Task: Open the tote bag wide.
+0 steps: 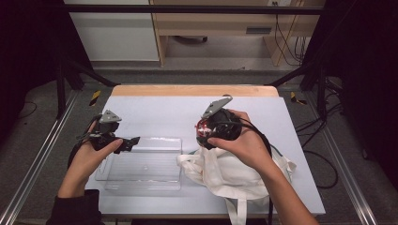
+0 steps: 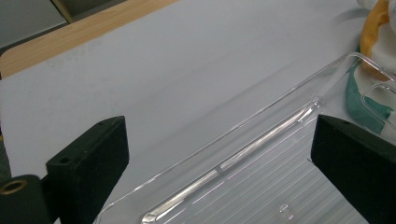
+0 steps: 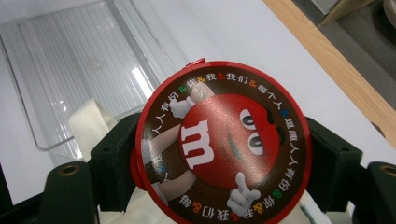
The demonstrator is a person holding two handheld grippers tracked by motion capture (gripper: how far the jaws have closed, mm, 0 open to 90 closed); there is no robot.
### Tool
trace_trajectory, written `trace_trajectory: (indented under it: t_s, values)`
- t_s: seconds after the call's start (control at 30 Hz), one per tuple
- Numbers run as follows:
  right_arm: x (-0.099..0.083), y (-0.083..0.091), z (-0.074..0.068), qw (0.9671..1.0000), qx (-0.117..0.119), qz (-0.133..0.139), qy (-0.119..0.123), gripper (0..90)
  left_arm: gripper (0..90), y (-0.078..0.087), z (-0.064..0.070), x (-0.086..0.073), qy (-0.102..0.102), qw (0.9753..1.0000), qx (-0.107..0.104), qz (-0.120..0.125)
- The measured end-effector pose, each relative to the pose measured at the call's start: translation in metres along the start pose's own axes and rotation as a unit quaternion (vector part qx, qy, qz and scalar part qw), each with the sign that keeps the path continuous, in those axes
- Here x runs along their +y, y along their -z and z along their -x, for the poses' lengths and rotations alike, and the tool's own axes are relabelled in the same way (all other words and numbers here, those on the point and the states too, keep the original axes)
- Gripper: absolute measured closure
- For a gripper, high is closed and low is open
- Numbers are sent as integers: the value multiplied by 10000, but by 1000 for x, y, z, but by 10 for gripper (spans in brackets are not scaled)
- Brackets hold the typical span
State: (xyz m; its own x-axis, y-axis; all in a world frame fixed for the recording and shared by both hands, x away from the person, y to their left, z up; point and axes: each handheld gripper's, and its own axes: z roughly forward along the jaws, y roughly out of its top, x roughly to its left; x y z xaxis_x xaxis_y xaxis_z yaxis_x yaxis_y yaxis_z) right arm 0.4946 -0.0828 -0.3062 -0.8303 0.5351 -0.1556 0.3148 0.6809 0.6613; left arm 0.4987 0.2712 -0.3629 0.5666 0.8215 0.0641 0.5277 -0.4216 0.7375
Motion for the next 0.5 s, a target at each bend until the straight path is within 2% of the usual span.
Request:
trace_trajectory:
  t_s: [0.17, 0.33, 0.43, 0.5]
  values:
    - [8, -10, -2, 9999, 68, -63, 65, 245, 44, 3, -1, 0, -140, 9999, 65, -32]
    - [14, -16, 0, 10000, 15, -77, 27, 245, 44, 4, -3, -1, -239, 9997, -6, -35]
    - [18, -20, 1, 10000, 22, -24, 33, 245, 43, 4, -3, -3, -120, 9999, 20, -76]
    - [21, -22, 0, 10000, 77, 8, 42, 245, 44, 5, -4, -3, -127, 9999, 18, -95]
